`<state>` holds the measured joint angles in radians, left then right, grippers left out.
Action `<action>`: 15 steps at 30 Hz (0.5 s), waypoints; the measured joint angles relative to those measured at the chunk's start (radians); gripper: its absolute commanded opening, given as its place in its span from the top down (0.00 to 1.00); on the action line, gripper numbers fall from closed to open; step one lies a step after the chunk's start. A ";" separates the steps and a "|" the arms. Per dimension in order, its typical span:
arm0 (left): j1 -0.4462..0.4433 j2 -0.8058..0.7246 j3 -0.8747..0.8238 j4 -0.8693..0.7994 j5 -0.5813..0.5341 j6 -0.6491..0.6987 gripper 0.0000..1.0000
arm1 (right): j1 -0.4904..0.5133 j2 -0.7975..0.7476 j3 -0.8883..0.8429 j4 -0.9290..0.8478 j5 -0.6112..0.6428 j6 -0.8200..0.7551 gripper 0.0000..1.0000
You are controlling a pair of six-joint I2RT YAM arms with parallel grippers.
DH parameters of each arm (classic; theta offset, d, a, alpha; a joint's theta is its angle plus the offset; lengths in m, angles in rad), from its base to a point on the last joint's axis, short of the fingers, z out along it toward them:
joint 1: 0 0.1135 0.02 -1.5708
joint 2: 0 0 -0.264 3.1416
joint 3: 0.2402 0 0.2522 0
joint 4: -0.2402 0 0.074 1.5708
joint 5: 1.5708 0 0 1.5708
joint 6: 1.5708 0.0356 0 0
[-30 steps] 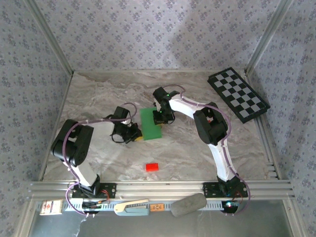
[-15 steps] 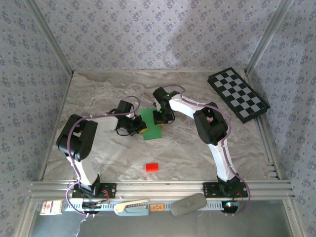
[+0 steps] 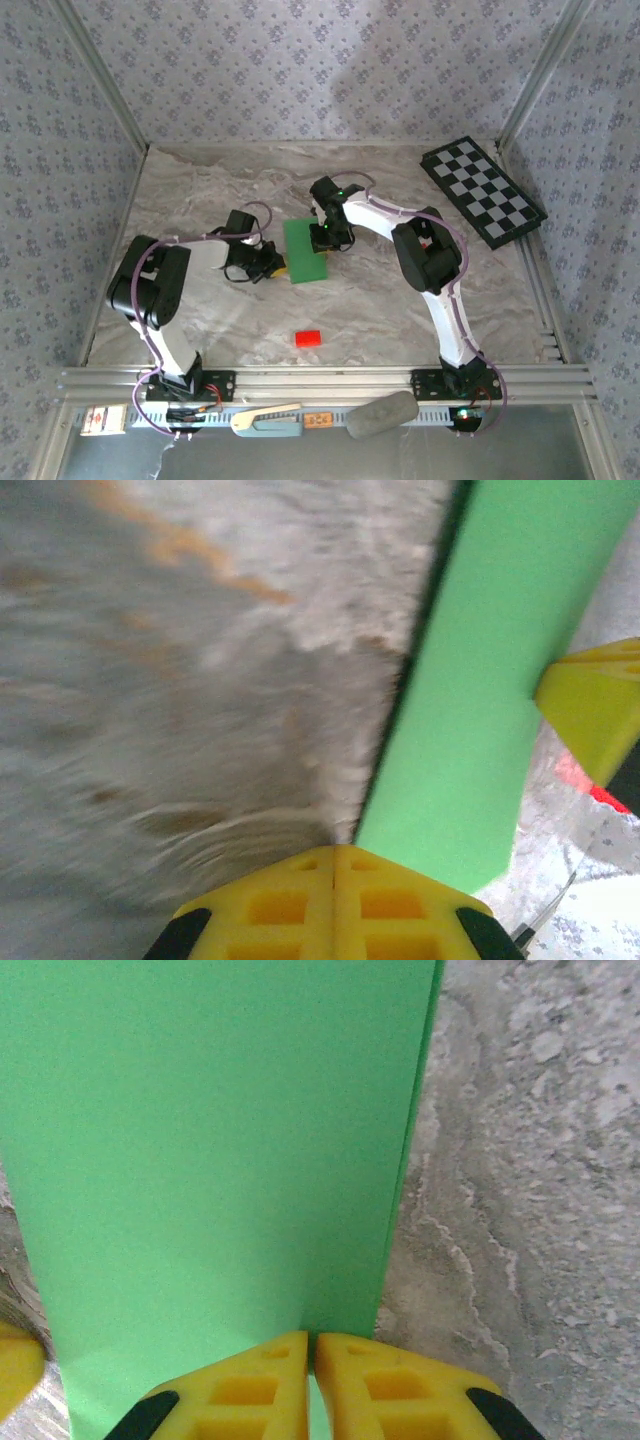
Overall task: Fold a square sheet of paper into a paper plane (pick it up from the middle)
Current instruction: First fold the square sheet of paper in half at the center of the table.
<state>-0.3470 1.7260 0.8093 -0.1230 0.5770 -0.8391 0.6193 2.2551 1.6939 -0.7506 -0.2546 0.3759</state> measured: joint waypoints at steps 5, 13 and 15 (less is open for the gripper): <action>-0.007 -0.063 -0.005 -0.023 0.000 -0.018 0.98 | 0.000 0.000 0.000 0.000 0.000 0.000 0.85; -0.086 -0.042 0.012 0.007 0.036 -0.035 0.98 | 0.000 0.000 0.000 0.000 0.000 0.000 0.85; -0.100 -0.009 0.012 0.012 0.040 -0.038 0.98 | 0.000 0.000 -0.001 0.002 0.000 0.000 0.85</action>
<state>-0.4465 1.7172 0.8211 -0.1112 0.6170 -0.8772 0.6193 2.2551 1.6928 -0.7486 -0.2546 0.3763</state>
